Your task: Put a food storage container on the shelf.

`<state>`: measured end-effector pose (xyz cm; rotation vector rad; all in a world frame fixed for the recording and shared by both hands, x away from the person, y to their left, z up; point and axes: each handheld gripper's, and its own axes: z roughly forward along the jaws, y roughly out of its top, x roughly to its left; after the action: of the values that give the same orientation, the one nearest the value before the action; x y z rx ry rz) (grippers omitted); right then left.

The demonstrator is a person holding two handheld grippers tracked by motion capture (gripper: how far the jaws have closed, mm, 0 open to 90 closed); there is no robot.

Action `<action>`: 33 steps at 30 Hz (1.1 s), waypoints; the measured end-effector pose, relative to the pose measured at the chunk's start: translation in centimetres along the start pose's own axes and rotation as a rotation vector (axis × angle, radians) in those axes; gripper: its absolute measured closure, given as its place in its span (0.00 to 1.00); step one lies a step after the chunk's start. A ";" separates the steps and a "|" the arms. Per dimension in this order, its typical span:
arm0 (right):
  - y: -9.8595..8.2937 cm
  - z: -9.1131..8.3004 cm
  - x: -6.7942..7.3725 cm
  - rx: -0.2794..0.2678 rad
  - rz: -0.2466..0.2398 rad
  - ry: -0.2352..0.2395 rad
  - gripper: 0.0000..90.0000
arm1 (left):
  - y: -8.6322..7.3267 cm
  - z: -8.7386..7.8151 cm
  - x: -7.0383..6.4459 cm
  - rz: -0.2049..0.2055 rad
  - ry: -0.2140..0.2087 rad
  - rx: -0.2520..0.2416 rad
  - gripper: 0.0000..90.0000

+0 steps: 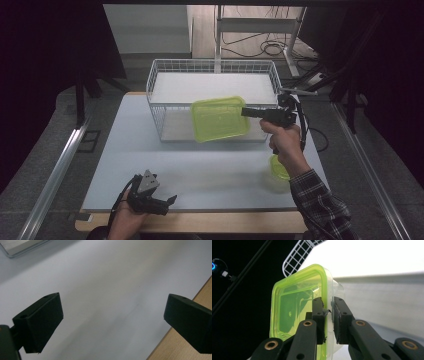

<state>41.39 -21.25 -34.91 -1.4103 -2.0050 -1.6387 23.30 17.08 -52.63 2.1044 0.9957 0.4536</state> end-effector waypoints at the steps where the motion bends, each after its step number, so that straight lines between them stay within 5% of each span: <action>1: 0.4 0.0 0.1 -0.006 -0.001 -0.002 0.90 | 0.0 0.0 0.0 0.000 0.000 -0.001 0.02; 16: 4.4 0.5 0.9 -0.091 -0.005 -0.060 0.90 | -0.1 0.0 0.3 -0.023 -0.014 -0.013 0.02; 33: 7.3 3.8 0.7 -0.124 0.006 -0.131 0.90 | -0.1 0.0 0.2 -0.019 -0.018 -0.004 0.02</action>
<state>47.99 -18.21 -31.08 -1.6041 -1.9949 -1.7375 23.41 17.29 -52.74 2.0906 1.0028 0.4260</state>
